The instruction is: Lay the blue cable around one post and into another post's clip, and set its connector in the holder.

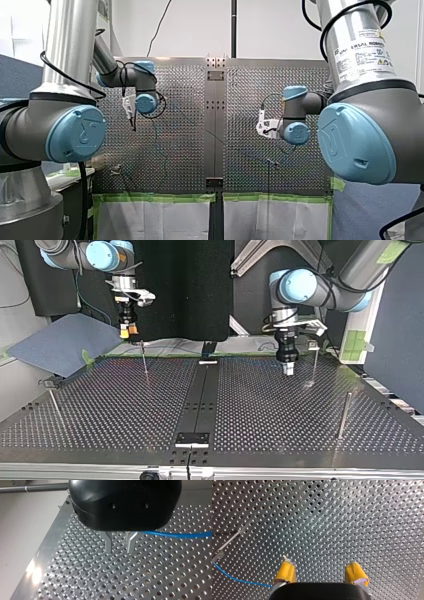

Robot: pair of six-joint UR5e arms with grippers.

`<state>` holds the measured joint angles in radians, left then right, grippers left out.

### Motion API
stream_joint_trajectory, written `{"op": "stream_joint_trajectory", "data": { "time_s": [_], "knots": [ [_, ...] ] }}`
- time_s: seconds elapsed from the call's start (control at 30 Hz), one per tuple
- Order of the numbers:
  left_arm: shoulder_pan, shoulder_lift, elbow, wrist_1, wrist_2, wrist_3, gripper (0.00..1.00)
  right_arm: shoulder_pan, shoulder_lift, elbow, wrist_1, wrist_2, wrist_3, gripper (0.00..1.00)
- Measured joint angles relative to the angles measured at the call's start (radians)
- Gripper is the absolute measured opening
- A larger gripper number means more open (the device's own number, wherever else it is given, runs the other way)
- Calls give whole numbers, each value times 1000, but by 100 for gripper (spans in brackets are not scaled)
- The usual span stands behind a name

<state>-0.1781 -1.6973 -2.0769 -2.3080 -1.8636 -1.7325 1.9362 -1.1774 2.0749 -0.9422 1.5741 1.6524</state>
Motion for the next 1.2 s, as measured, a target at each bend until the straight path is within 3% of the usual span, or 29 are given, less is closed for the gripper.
{"op": "stream_joint_trajectory", "data": {
  "time_s": [0.23, 0.7, 1.2],
  "knots": [
    [16, 2, 0, -4, -3, -4, 37, 0, 0, 0, -1, 0, 0, 100],
    [48, 53, 0, -29, -65, -43, 37, 0, 0, 0, -4, 0, 0, 100],
    [26, 76, 0, -37, 47, -24, 37, -4, 0, 0, -6, 0, 0, 100]
  ]
}}
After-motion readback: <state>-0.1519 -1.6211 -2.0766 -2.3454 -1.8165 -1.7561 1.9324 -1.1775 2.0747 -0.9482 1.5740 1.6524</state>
